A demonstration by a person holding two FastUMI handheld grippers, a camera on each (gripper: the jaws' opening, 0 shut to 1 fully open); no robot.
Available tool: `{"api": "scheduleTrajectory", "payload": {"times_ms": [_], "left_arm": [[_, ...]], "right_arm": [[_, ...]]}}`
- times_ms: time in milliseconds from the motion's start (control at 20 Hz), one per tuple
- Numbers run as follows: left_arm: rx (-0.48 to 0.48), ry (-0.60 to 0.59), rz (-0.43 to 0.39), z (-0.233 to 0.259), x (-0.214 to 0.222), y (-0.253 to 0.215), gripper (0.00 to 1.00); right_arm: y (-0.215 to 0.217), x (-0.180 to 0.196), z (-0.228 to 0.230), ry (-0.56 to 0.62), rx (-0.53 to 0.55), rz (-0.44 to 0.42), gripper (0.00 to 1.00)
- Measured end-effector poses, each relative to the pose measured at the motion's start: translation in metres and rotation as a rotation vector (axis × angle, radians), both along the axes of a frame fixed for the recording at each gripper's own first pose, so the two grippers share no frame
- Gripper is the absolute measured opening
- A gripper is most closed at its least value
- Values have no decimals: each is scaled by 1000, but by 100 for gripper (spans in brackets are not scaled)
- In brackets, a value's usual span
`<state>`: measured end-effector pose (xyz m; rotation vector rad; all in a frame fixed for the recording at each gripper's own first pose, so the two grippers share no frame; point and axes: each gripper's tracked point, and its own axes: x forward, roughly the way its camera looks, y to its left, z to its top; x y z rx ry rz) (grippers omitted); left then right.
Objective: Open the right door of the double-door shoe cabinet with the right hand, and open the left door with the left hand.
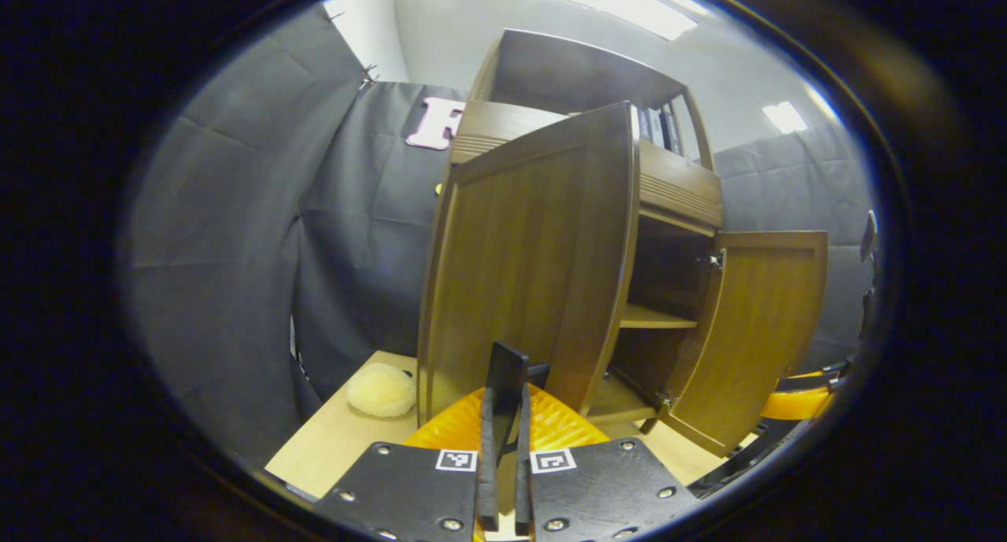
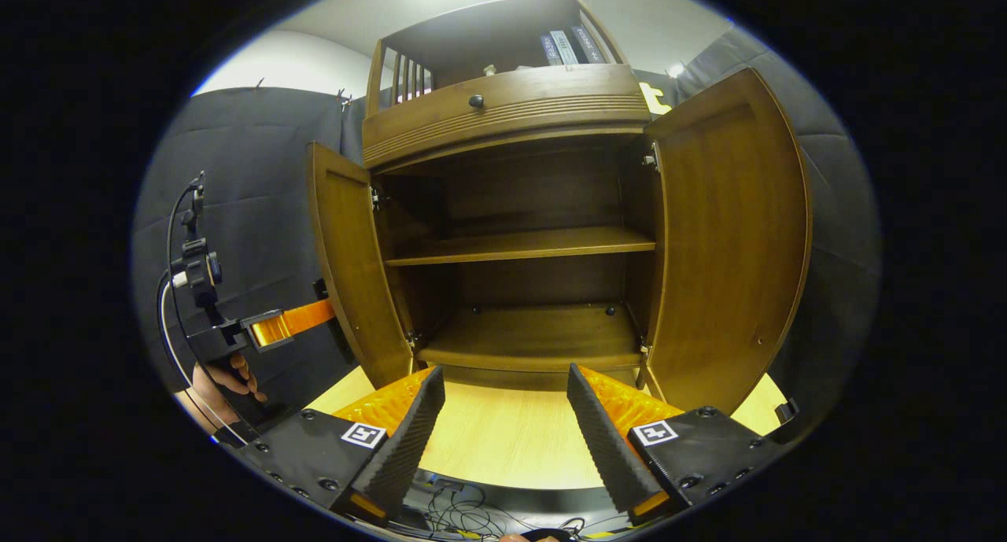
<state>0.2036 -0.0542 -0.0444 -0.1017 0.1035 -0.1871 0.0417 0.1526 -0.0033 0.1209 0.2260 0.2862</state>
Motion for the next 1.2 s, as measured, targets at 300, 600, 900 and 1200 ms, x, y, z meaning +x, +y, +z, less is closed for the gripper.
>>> {"api": "scheduleTrajectory", "payload": {"times_ms": [300,600,900,1200], "left_arm": [[97,-35,40,-3,-1,3,10],[118,-54,50,0,-5,3,10],[78,-77,24,0,-4,0,10],[75,-117,102,35,-39,9,10]], "right_arm": [[3,5,4,-4,-8,20,92],[-2,15,5,-12,-22,7,98],[-16,32,12,-33,-44,-26,94],[-39,42,29,-80,-51,-92,98]]}}
